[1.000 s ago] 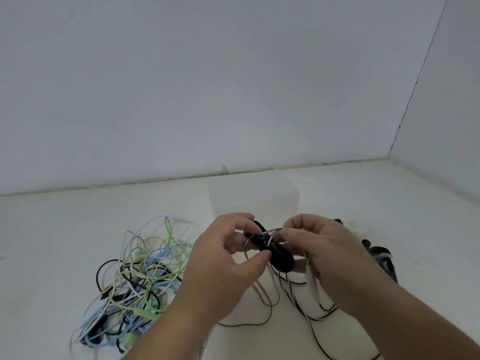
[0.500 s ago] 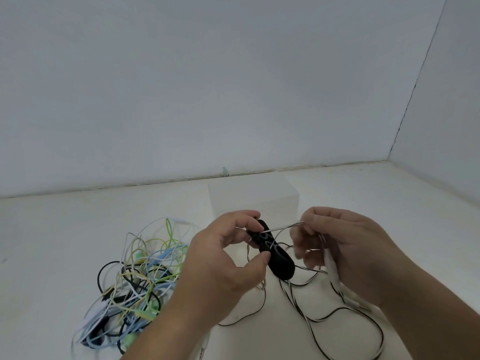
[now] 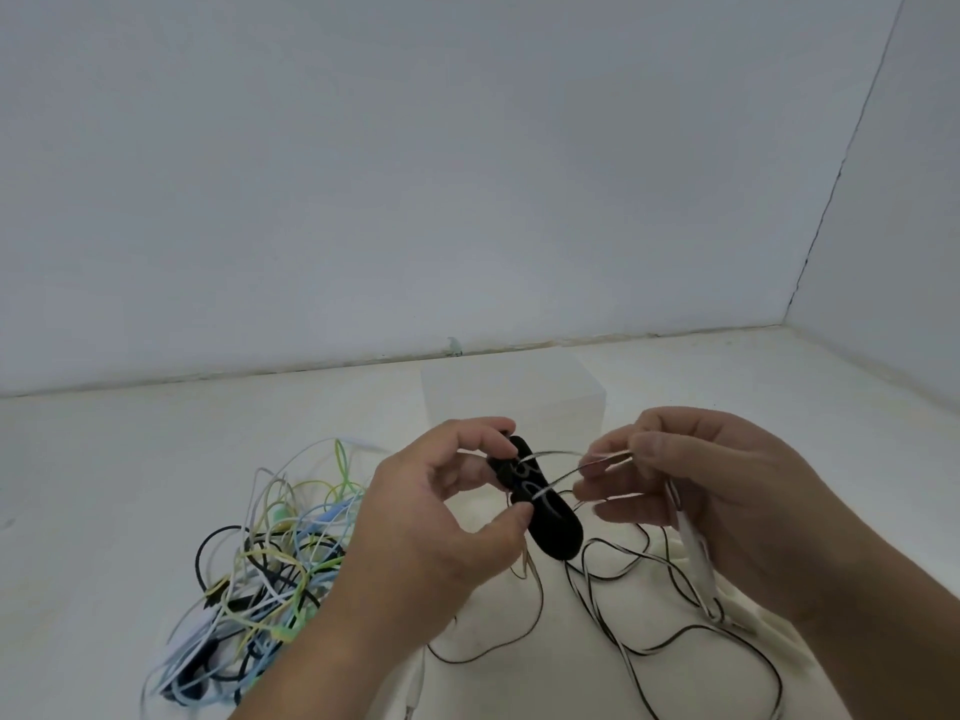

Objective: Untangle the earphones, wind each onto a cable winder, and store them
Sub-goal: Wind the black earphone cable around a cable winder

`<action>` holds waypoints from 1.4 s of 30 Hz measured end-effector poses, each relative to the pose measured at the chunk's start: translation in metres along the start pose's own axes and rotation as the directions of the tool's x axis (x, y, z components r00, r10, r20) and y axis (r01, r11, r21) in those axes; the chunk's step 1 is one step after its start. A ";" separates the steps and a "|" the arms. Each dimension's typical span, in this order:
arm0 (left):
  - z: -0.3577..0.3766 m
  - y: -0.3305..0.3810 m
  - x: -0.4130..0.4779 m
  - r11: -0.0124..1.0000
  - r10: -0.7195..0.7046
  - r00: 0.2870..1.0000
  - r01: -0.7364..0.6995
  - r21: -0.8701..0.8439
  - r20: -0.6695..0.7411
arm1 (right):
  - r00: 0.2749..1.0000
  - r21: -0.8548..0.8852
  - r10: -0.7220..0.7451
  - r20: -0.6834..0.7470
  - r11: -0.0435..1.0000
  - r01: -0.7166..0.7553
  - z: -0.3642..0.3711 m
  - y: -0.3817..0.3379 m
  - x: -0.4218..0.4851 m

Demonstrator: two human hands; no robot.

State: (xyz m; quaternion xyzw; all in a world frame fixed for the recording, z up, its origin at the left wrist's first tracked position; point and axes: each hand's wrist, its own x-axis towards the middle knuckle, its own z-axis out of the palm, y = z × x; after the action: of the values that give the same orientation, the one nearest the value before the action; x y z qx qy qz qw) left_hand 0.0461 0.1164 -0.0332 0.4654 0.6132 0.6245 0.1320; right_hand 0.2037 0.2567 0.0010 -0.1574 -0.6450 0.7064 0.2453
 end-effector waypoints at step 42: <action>-0.003 -0.001 0.001 0.982 -0.034 0.988 0.061 -0.181 0.148 | 0.953 -0.376 0.140 0.270 0.926 -0.029 -0.003 0.021 0.004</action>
State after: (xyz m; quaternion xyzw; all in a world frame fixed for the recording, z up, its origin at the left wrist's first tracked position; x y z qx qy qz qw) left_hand 0.0431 0.1157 -0.0337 0.4804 0.5522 0.6402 0.2334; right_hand 0.1991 0.2606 -0.0200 -0.1224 -0.7874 0.5985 0.0826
